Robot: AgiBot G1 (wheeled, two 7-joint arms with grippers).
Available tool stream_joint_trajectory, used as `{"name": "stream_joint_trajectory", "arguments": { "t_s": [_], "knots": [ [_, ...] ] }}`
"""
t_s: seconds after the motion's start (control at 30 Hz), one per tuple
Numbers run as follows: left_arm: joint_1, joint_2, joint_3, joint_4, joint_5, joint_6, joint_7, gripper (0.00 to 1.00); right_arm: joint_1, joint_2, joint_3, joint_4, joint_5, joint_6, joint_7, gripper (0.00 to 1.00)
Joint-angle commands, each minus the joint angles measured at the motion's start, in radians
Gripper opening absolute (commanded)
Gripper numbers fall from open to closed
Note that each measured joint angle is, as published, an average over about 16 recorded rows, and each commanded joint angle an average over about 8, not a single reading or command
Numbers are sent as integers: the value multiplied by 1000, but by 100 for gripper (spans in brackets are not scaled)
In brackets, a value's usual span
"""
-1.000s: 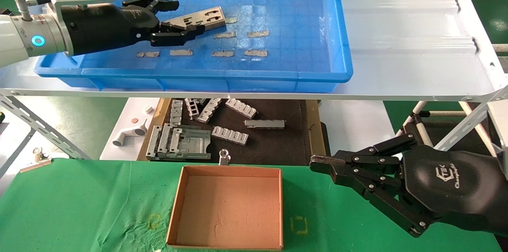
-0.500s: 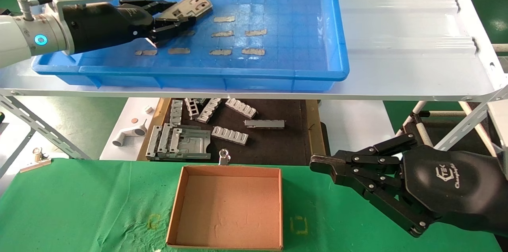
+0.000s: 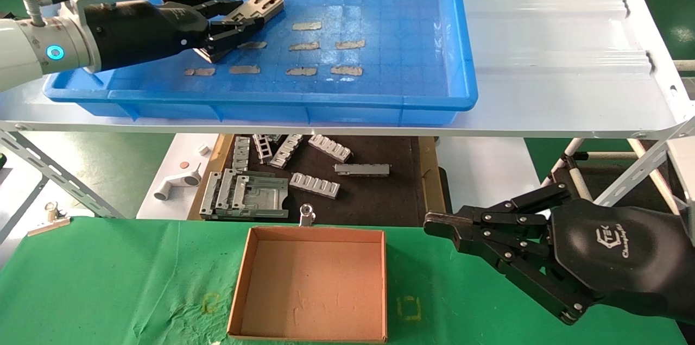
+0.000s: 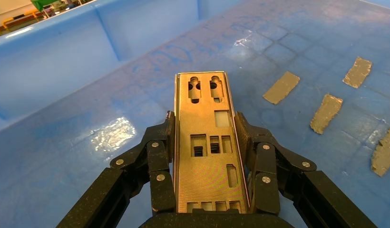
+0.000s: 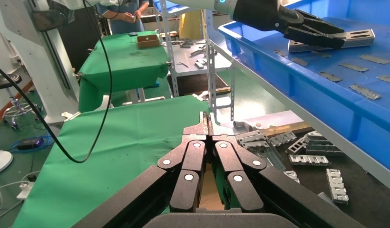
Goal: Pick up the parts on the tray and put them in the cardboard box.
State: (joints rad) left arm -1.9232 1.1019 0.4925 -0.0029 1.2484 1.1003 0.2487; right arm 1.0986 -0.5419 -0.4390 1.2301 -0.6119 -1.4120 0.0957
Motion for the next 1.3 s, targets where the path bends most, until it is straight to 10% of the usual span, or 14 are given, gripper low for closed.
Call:
{"name": "stream_joint_trajectory", "arguments": {
  "t_s": [0.03,0.1,0.33,0.4,1.03,1.3],
  "knots": [
    [-1,0,-1,0,-1,-2,1,1,0,0,0,0,0,0,0,0],
    [0,1,0,1,0,-5,1,10,0,0,0,0,0,0,0,0],
    [3,3,3,1,5,-9,7,93,0,0,0,0,0,0,0,0],
    [3,3,4,0,6,-6,8,100,0,0,0,0,0,0,0,0],
    [-3,-11,-4,-1,-6,28,8,97,0,0,0,0,0,0,0,0],
    [-3,-13,-10,7,-15,19,-1,11,0,0,0,0,0,0,0,0]
  ]
}}
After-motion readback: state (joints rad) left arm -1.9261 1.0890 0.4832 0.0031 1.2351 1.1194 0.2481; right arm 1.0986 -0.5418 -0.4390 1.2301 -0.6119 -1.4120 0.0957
